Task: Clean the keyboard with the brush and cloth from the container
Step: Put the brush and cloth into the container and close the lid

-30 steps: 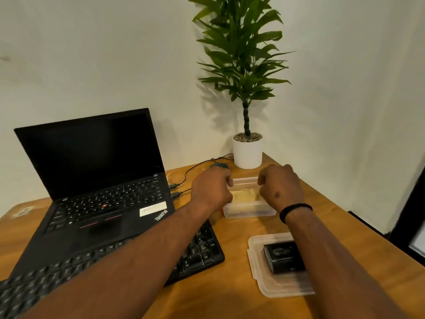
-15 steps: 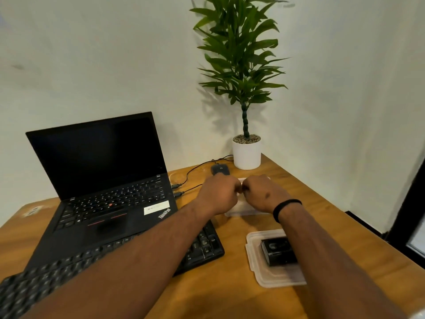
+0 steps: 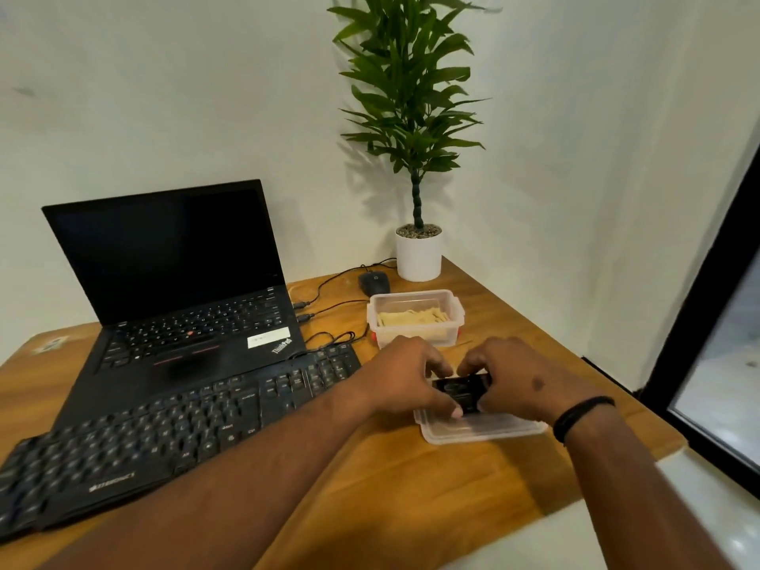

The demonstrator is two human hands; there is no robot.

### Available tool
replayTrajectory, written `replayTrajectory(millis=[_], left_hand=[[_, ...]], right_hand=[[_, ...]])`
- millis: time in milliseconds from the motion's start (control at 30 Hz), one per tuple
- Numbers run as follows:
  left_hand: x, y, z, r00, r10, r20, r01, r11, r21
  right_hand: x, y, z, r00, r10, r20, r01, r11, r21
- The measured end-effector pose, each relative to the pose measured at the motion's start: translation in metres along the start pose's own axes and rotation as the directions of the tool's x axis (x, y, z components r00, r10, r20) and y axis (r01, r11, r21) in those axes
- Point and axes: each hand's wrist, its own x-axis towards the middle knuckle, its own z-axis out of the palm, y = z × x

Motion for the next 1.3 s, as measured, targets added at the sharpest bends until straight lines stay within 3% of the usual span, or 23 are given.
replayTrajectory(millis=[267,400,533,600,733,800,1067,1300], left_hand=[[-0.002,0.003,-0.004,0.996,0.047,-0.080,-0.046,0.999,0.019],[0.016,-0.002,-0.047,0.981,0.075,-0.177,-0.072,0.997,0.028],[0.043,-0.017,-0.076,0.959,0.000,-0.283,0.002,1.000,0.007],[0.058,-0.028,-0.079,0.962,-0.025,-0.270,0.034,0.999,0.028],[0.086,-0.051,-0.067,0.997,-0.029,-0.077,0.052,0.949,0.311],[0.097,-0.061,-0.062,0.998,-0.067,-0.021,0.070,0.925,0.374],[0.117,-0.072,-0.062,0.992,-0.119,0.036,0.094,0.907,0.410],[0.108,-0.065,-0.065,0.993,-0.120,-0.007,0.114,0.919,0.377]], right_hand=[[-0.002,0.002,-0.004,0.997,-0.057,-0.051,0.057,0.998,-0.002],[0.026,-0.001,-0.024,0.971,-0.128,-0.200,0.137,0.990,0.033],[0.074,-0.014,-0.036,0.939,-0.113,-0.323,0.152,0.984,0.096],[0.097,-0.021,-0.038,0.950,-0.085,-0.299,0.122,0.987,0.107],[0.135,-0.024,-0.031,0.988,-0.014,-0.154,0.029,0.995,0.095],[0.149,-0.020,-0.024,0.994,0.008,-0.111,0.003,0.996,0.094],[0.174,-0.011,-0.013,0.997,0.009,-0.075,-0.006,0.999,0.041],[0.165,-0.015,-0.020,0.998,-0.018,-0.064,0.017,1.000,-0.019]])
